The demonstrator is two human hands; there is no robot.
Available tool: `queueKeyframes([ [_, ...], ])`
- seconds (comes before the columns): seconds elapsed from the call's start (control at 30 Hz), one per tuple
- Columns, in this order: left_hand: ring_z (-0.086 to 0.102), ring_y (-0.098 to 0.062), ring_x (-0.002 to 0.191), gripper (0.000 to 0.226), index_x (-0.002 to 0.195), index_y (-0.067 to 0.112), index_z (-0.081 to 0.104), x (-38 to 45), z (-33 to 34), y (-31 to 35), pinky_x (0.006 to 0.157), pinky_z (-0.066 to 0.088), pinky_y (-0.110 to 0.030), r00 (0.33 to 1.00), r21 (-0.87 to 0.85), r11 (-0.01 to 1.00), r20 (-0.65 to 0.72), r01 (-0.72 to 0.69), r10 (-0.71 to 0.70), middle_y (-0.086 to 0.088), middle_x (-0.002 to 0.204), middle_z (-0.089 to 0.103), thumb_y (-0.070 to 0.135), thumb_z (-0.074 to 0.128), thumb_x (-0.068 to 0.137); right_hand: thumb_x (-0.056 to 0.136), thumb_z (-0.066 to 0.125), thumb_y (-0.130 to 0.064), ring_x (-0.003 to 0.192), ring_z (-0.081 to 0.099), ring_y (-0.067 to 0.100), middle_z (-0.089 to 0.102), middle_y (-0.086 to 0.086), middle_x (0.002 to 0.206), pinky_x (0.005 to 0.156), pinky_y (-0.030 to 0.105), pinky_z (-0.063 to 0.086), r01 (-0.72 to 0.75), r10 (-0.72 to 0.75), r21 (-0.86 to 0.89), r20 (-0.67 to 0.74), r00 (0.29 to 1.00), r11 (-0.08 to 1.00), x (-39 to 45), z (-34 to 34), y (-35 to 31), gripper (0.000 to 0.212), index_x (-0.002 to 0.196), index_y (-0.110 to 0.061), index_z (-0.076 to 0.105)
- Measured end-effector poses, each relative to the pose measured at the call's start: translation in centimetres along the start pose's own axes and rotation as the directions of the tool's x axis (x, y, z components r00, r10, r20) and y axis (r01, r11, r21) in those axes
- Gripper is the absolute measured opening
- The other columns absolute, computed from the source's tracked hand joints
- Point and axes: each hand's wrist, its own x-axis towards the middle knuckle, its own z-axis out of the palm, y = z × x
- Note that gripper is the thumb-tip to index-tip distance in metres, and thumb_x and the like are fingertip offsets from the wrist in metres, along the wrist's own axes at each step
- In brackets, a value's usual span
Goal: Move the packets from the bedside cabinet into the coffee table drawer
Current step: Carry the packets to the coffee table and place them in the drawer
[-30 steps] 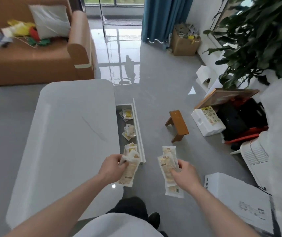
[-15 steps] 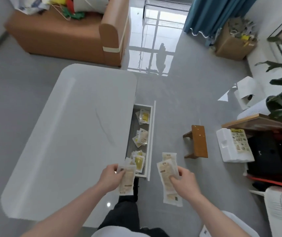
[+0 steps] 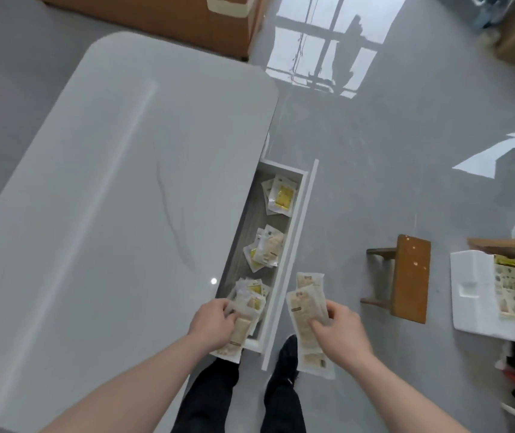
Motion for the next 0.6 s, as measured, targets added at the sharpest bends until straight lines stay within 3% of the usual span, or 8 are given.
queueKeyframes([
  [0.13, 0.064, -0.02, 0.08, 0.017, 0.085, 0.018, 0.061, 4.4, 4.6, -1.2, 0.068, 0.051, -0.034, 0.999, -0.003, 1.0, 0.029, 0.025, -0.025, 0.003, 0.083, 0.067, 0.028, 0.06, 0.099, 0.095, 0.066, -0.02, 0.085, 0.072, 0.004, 0.074, -0.018, 0.097, 0.073, 0.029, 0.062, -0.011, 0.011, 0.01, 0.003, 1.0, 1.0, 5.3, 1.8, 3.0, 0.022, 0.103, -0.039, 0.072],
  [0.27, 0.062, -0.015, 0.078, 0.025, 0.076, 0.029, 0.055, 8.3, 8.4, -1.7, 0.063, 0.043, -0.029, 0.997, -0.117, 0.99, -0.002, 0.083, -0.083, 0.013, 0.079, 0.063, 0.027, 0.061, 0.1, 0.095, 0.067, -0.022, 0.078, 0.072, -0.003, 0.076, -0.023, 0.088, 0.064, 0.021, 0.059, -0.05, 0.049, 0.046, 0.01, 0.999, 0.998, 8.3, 3.5, 7.0, 0.02, 0.096, -0.041, 0.073],
  [0.33, 0.065, -0.018, 0.085, 0.017, 0.083, 0.028, 0.061, 9.9, 9.6, -1.9, 0.065, 0.045, -0.027, 0.988, -0.192, 0.971, -0.026, 0.142, -0.15, 0.012, 0.085, 0.066, 0.027, 0.061, 0.1, 0.094, 0.068, -0.022, 0.074, 0.07, -0.009, 0.074, -0.03, 0.082, 0.056, 0.013, 0.053, -0.063, 0.063, 0.063, 0.005, 0.998, 0.996, 9.2, 4.1, 8.8, 0.021, 0.093, -0.043, 0.073],
  [0.4, 0.066, -0.026, 0.1, 0.006, 0.095, 0.024, 0.064, 11.0, 10.5, -2.3, 0.077, 0.048, -0.03, 0.974, -0.206, 0.955, -0.029, 0.214, -0.224, 0.005, 0.097, 0.067, 0.027, 0.061, 0.1, 0.093, 0.07, -0.022, 0.074, 0.068, -0.014, 0.073, -0.032, 0.08, 0.054, 0.008, 0.048, -0.077, 0.078, 0.076, -0.006, 0.997, 0.994, 9.8, 4.4, 10.1, 0.021, 0.092, -0.043, 0.074],
  [0.47, 0.066, -0.03, 0.109, 0.013, 0.107, 0.018, 0.068, 11.5, 10.9, -2.9, 0.087, 0.05, -0.033, 0.964, -0.151, 0.954, -0.016, 0.26, -0.265, -0.004, 0.107, 0.069, 0.027, 0.061, 0.1, 0.093, 0.071, -0.022, 0.073, 0.066, -0.016, 0.074, -0.029, 0.08, 0.05, 0.006, 0.045, -0.088, 0.089, 0.083, -0.008, 0.996, 0.993, 10.1, 4.7, 11.1, 0.02, 0.093, -0.042, 0.074],
  [0.6, 0.066, -0.027, 0.105, 0.015, 0.111, 0.018, 0.066, 10.8, 10.9, -2.9, 0.092, 0.054, -0.037, 0.969, -0.117, 0.962, -0.008, 0.245, -0.248, -0.003, 0.109, 0.071, 0.027, 0.058, 0.102, 0.093, 0.072, -0.024, 0.074, 0.067, -0.012, 0.075, -0.025, 0.083, 0.055, 0.01, 0.045, -0.108, 0.109, 0.108, -0.004, 0.994, 0.988, 10.4, 5.3, 11.9, 0.016, 0.095, -0.039, 0.076],
])
